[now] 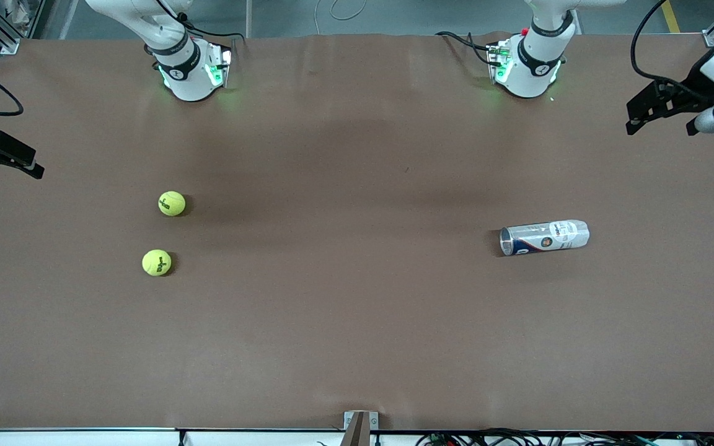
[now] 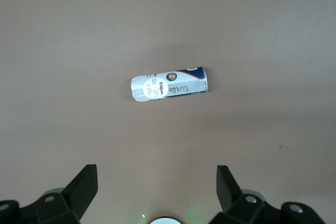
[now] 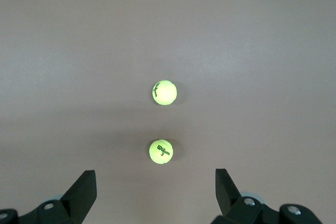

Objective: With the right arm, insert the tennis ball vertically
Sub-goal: 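Reach the right gripper toward a tennis ball while the left gripper reaches the can, then grasp the tennis ball with the right gripper while the left gripper grasps the can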

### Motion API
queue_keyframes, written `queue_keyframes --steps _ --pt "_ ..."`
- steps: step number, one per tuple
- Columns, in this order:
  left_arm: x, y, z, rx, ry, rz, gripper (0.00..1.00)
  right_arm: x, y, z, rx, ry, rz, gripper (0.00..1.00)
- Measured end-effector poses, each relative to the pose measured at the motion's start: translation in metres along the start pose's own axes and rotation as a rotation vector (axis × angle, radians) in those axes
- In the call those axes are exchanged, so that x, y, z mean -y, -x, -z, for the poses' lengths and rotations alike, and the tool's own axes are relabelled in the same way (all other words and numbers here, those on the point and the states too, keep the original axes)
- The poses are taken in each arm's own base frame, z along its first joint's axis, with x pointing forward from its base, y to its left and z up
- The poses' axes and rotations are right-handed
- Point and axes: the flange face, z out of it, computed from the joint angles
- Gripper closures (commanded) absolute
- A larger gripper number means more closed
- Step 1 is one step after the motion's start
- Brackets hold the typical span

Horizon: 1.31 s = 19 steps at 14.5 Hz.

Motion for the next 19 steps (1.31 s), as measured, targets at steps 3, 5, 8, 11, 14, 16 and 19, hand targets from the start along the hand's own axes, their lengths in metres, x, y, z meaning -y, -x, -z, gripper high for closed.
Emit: queue_keyframes --steps 3,5,8,11,14,16,19 --pt "-0.001 -0.016 -0.023 0.033 0.0 0.004 0.0 -0.001 0.001 -0.013 0.026 -0.002 -0.002 0.0" --pt "0.001 -0.027 -0.038 0.047 -0.001 0.071 0.0 -0.001 0.001 -0.024 0.042 -0.003 -0.003 0.0" --pt "0.002 -0.051 -0.072 0.067 -0.005 0.246 0.0 -0.004 0.001 -0.056 0.071 -0.005 -0.008 0.0" --pt "0.003 -0.074 -0.113 0.096 -0.037 0.423 0.0 -0.008 0.001 -0.11 0.084 -0.004 -0.017 0.0" --pt "0.0 -0.088 -0.146 0.112 -0.091 0.65 0.0 -0.01 0.007 -0.181 0.077 0.003 -0.021 0.0" --pt "-0.01 -0.094 -0.168 0.125 -0.129 0.791 0.0 -0.005 0.016 -0.226 0.09 0.008 -0.011 0.0" --pt "-0.029 -0.101 -0.208 0.099 -0.205 0.976 0.0 0.004 0.019 -0.27 0.131 0.013 0.006 0.0"
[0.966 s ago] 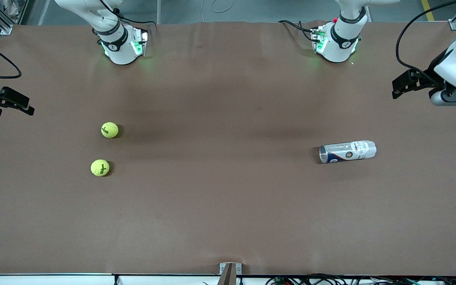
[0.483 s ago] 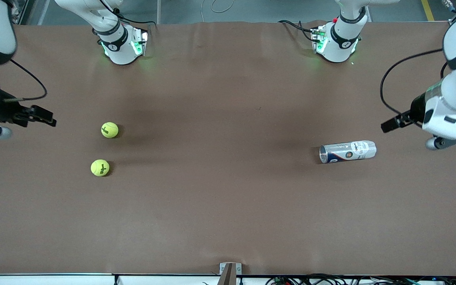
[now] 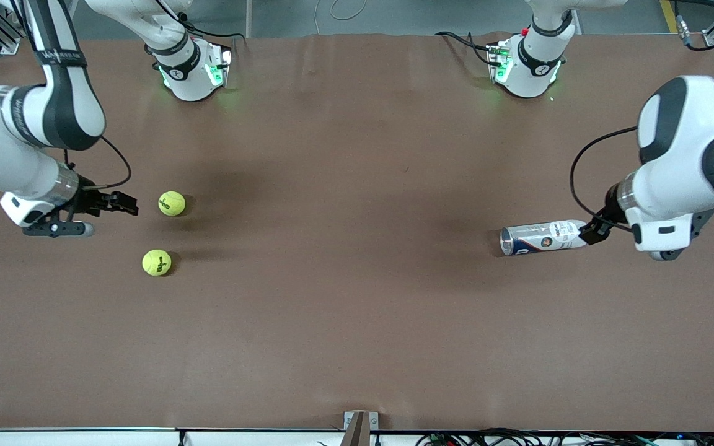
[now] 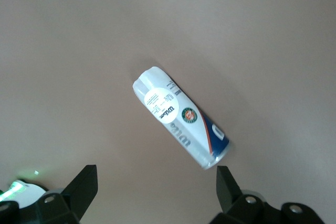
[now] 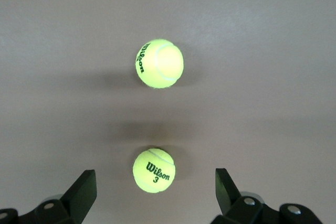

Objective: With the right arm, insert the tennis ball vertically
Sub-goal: 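Grasp the tennis ball with the right gripper while the left gripper grasps the can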

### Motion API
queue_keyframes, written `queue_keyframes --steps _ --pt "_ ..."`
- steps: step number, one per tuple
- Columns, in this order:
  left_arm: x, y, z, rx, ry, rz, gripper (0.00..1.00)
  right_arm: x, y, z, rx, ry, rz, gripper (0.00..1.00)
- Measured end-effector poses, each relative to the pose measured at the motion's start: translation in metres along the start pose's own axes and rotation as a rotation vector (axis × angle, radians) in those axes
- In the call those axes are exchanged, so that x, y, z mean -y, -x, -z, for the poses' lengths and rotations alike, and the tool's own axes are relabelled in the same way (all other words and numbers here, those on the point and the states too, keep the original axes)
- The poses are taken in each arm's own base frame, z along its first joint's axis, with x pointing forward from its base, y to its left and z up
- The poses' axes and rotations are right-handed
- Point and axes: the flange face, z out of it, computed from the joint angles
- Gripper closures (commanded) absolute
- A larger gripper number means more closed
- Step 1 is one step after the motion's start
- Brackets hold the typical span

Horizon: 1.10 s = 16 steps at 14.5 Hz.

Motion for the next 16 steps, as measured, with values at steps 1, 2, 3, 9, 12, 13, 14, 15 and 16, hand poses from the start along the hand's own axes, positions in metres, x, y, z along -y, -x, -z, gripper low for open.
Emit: queue_keyframes --steps 1,2,3,9,12,13,14,15,16 --pt "-0.008 0.002 -0.014 -0.013 -0.007 0.051 0.0 0.003 -0.003 -0.01 0.003 0.003 0.006 0.0" --pt "-0.016 0.004 -0.029 -0.031 -0.015 0.102 0.0 0.006 -0.006 -0.019 0.007 0.006 0.011 0.0" --pt "-0.023 0.006 -0.044 -0.051 -0.031 0.159 0.0 0.008 -0.009 -0.029 0.01 0.01 0.015 0.0" --pt "-0.059 0.024 -0.136 -0.226 -0.149 0.407 0.0 0.018 -0.022 -0.086 0.029 0.028 0.037 0.0" --pt "-0.057 0.029 -0.162 -0.251 -0.159 0.456 0.0 0.019 -0.027 -0.101 0.021 0.034 0.04 0.0" --pt "-0.056 0.03 -0.169 -0.266 -0.159 0.478 0.0 0.019 -0.03 -0.101 0.012 0.036 0.041 0.0" --pt "-0.054 0.031 -0.177 -0.273 -0.161 0.497 0.0 0.02 -0.035 -0.101 0.005 0.038 0.042 0.0" --pt "-0.054 0.033 -0.185 -0.276 -0.162 0.513 0.0 0.021 -0.04 -0.101 -0.001 0.039 0.044 0.0" --pt "-0.055 0.035 -0.194 -0.285 -0.16 0.53 0.0 0.021 -0.045 -0.1 -0.006 0.041 0.046 0.0"
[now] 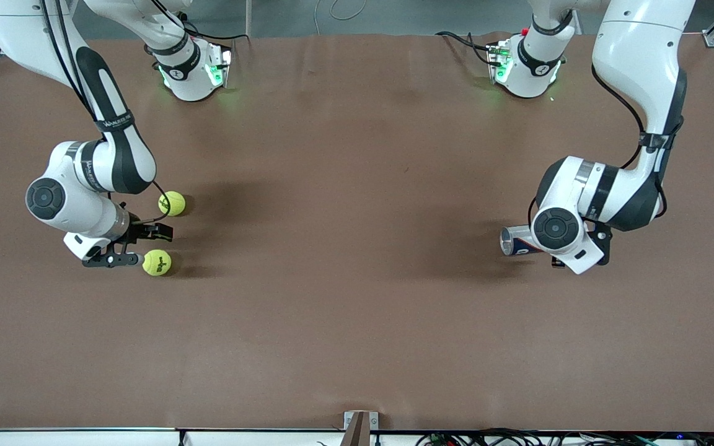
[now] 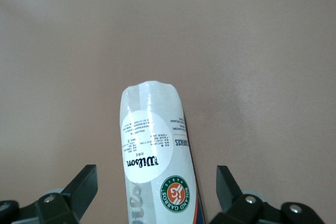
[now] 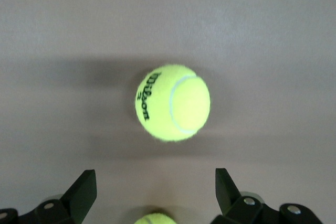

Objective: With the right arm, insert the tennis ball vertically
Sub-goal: 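Grasp the tennis ball with the right gripper while the left gripper grasps the can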

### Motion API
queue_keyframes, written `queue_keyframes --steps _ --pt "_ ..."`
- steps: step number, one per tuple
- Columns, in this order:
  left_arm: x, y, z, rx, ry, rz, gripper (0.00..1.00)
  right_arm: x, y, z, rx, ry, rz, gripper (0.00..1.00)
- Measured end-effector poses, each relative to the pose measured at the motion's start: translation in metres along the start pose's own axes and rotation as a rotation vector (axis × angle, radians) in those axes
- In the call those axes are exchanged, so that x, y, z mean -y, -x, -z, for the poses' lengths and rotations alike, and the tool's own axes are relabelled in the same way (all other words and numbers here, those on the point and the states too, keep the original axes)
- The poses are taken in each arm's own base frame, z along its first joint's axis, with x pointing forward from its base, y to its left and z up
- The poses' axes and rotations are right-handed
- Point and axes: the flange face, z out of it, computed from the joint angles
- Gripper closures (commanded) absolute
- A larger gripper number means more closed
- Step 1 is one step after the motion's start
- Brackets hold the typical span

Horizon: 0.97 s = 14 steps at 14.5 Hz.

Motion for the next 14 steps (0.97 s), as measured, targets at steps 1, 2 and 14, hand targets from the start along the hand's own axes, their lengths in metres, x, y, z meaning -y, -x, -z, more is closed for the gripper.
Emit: queue_keyframes --steps 1,2,14 --pt "-0.002 0.005 -0.009 -0.018 0.003 0.017 0.0 0.0 -0.006 -0.001 -0.004 0.002 0.009 0.0" --pt "-0.003 0.01 -0.019 -0.038 0.0 0.03 0.0 -0.001 -0.011 -0.003 -0.006 0.004 0.024 0.0" --pt "0.008 0.049 -0.068 -0.087 0.014 0.028 0.14 -0.006 -0.036 -0.037 -0.017 0.021 0.075 0.0"
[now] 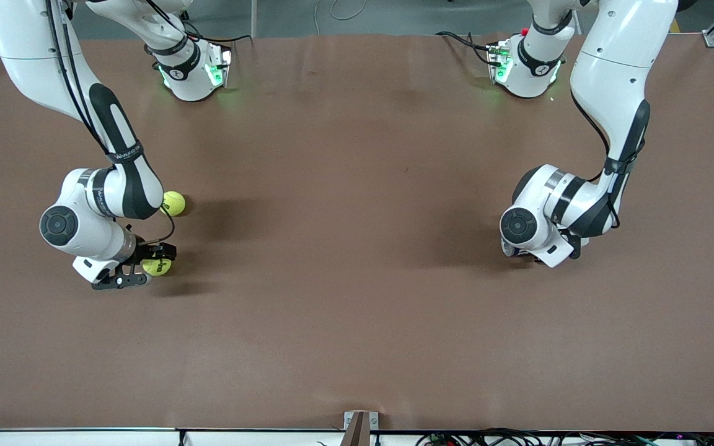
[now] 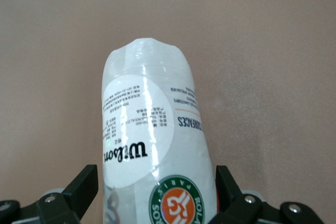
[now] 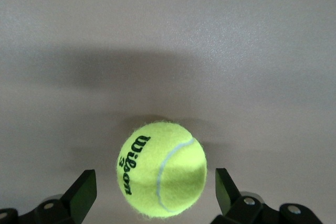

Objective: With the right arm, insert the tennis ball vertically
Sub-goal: 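Grasp the tennis ball with the right gripper while the left gripper grasps the can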

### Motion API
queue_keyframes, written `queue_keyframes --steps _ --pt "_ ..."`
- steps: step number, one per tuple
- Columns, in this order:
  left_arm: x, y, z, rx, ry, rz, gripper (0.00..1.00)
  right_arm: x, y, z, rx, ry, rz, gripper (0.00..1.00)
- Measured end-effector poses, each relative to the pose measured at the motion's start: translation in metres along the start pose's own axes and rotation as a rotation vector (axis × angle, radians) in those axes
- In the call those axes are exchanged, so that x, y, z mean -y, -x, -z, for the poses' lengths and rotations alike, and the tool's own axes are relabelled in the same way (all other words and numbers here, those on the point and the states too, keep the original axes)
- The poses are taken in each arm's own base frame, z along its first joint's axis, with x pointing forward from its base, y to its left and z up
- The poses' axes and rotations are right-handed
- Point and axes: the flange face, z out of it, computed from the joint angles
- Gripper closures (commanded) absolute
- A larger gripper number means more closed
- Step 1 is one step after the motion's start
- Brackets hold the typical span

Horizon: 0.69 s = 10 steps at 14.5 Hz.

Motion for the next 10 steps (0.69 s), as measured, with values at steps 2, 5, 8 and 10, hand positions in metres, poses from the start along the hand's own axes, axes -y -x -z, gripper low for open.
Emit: queue_keyframes --steps 2,5,8,10 --pt "0.001 0.003 0.001 -0.001 0.003 0.008 0.21 0.0 -0.002 0.0 -0.002 0.001 0.002 0.0" --pt "0.001 0.003 0.002 -0.001 0.004 0.022 0.21 0.0 -0.005 -0.008 -0.001 0.003 0.007 0.0" --pt "0.0 0.003 0.003 -0.001 0.006 0.023 0.21 -0.001 -0.007 -0.016 0.005 0.005 0.011 0.0" --pt "-0.001 0.002 0.004 0.0 0.007 0.024 0.21 -0.001 -0.008 -0.018 0.007 0.005 0.025 0.11"
